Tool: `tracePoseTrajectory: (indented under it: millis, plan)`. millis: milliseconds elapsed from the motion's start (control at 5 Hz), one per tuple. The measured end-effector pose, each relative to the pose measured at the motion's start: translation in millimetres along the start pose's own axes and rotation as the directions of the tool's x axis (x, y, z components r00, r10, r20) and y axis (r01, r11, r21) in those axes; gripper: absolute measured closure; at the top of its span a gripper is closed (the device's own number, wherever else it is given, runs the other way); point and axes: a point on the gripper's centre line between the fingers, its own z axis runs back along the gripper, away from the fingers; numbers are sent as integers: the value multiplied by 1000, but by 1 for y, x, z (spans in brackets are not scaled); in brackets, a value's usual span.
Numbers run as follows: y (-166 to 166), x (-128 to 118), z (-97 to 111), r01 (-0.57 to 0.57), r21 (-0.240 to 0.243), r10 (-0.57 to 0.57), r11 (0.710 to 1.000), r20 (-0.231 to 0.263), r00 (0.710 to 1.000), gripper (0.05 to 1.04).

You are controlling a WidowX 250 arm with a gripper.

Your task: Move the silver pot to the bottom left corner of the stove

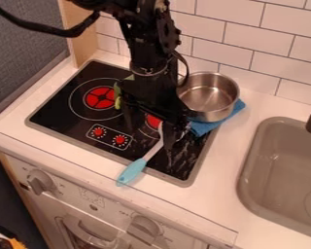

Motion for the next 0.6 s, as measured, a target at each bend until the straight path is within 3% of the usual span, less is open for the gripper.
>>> tracePoseTrajectory:
  millis: [200,600]
  plan:
    - [0,-3,-7,-4,-4,3,1000,-30,1000,84]
    - [-15,64,5,68,-1,-68,998,10,998,84]
